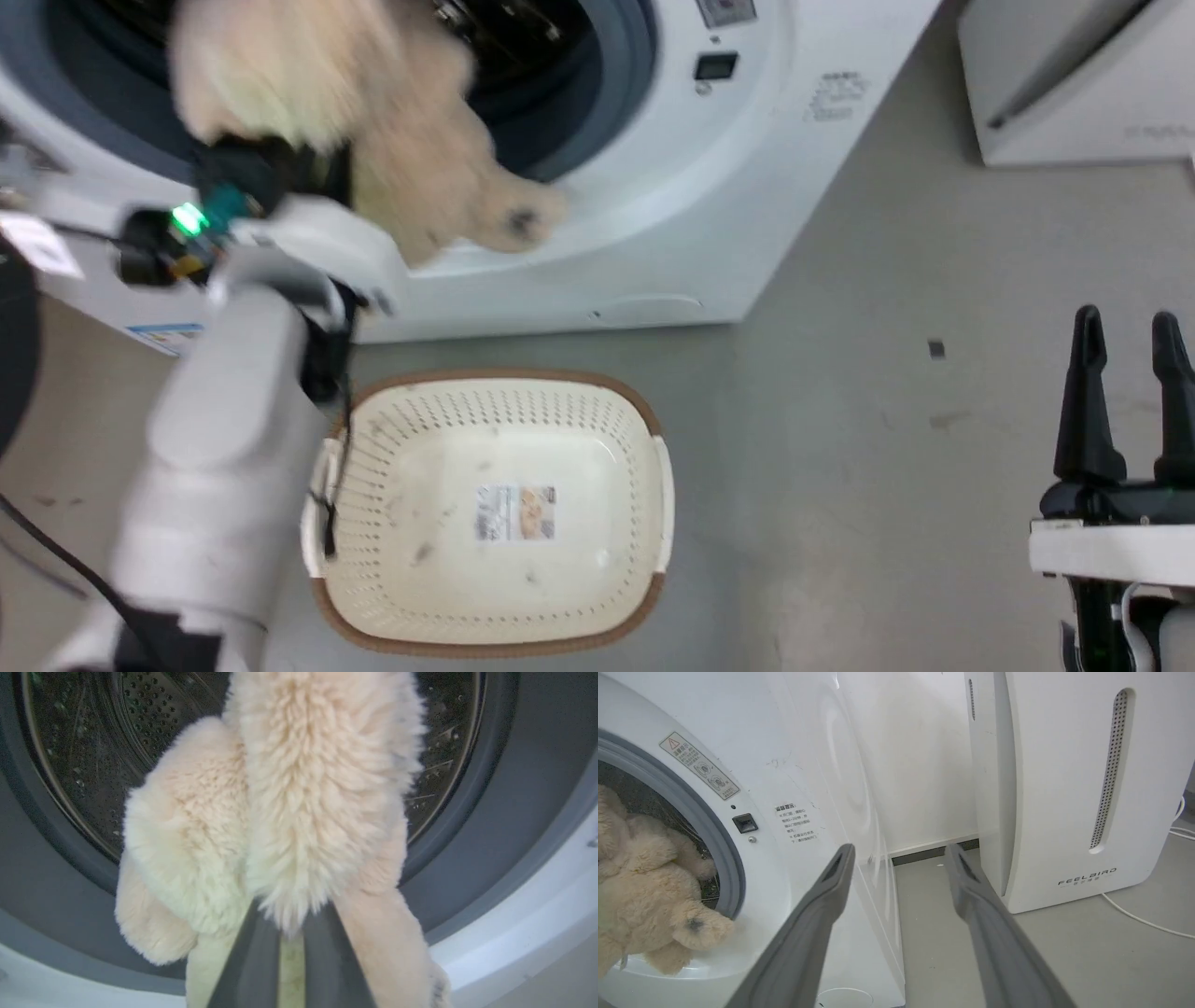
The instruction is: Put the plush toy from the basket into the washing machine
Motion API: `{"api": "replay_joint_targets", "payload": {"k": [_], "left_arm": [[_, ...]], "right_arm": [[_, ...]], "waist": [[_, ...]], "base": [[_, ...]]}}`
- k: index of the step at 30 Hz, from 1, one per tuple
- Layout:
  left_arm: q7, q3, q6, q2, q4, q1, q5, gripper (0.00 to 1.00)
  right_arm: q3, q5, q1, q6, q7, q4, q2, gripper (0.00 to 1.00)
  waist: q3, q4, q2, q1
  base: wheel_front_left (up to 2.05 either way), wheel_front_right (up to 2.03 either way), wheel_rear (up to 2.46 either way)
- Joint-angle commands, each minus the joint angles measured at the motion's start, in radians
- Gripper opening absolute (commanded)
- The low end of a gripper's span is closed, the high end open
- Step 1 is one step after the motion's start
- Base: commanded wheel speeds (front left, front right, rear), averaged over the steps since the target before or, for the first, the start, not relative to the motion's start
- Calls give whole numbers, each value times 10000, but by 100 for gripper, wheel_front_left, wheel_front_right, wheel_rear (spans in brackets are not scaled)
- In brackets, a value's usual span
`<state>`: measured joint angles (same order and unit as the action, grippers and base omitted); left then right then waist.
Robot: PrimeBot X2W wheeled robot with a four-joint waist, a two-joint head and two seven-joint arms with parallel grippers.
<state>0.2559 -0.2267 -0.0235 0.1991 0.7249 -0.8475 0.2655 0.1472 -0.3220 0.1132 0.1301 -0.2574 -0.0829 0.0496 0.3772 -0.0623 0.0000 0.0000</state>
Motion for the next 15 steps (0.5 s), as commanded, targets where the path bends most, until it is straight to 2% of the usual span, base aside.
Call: {"api": "replay_joint_targets", "payload": {"k": [1,6,15], "left_arm": [[58,172,-11,132,3,-476,-84,0],[58,578,-135,522,393,-1919,-240,0],[58,884,85,1553,1675,-4738,-486,0]], "right_arm": [[-31,-59,187,6,-44,-73,6,100],[-99,-290,581,6,-44,-124,6,100],[-198,-853,1279,6,-44,-244,6,100]], "waist": [[693,-554,0,0],[1599,-1113,0,0],[3338,-2082,0,0]], "base": [[0,0,0],[0,0,0],[0,0,0]]}}
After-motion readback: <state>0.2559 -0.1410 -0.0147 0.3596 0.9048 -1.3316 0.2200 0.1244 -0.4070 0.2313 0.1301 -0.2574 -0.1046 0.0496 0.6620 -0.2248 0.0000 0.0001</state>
